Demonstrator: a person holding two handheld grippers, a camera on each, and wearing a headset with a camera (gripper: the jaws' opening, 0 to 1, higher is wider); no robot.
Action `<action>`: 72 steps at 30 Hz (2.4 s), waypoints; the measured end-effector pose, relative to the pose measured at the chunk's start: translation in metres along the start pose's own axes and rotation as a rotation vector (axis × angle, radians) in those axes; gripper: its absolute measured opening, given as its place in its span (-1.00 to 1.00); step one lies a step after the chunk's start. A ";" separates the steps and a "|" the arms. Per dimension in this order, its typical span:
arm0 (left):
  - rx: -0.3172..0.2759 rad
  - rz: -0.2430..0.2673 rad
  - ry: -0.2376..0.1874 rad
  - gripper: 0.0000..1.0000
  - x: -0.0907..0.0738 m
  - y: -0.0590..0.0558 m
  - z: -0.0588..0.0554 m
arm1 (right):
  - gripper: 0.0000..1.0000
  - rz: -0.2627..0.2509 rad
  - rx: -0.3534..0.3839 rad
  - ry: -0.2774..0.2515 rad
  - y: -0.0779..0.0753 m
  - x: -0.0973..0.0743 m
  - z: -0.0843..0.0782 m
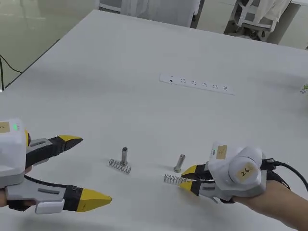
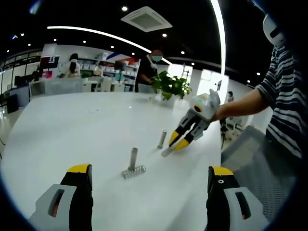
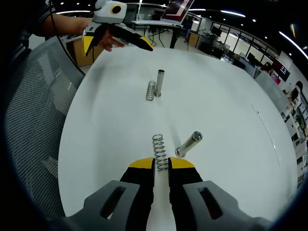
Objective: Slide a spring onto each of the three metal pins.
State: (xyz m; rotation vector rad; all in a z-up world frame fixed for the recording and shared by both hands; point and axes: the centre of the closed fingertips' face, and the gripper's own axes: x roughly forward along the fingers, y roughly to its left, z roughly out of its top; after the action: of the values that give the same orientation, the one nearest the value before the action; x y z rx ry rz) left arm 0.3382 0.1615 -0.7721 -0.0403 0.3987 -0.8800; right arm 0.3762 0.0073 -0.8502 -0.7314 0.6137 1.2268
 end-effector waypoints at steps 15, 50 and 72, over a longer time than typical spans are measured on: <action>-0.004 0.003 0.000 0.94 -0.002 0.001 -0.001 | -0.84 0.050 -0.063 0.033 0.008 0.006 -0.005; 0.003 -0.096 0.042 0.73 0.009 -0.025 -0.008 | -0.85 0.034 -0.094 -0.013 0.016 -0.043 0.002; 0.069 -0.289 0.096 0.31 0.058 -0.071 -0.010 | -0.85 0.082 -0.156 -0.036 0.043 -0.045 0.020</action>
State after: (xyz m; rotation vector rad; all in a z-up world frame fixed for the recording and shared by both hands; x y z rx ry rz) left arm 0.3146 0.0734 -0.7855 0.0083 0.4590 -1.1834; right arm 0.3242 0.0030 -0.8108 -0.8185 0.5268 1.3719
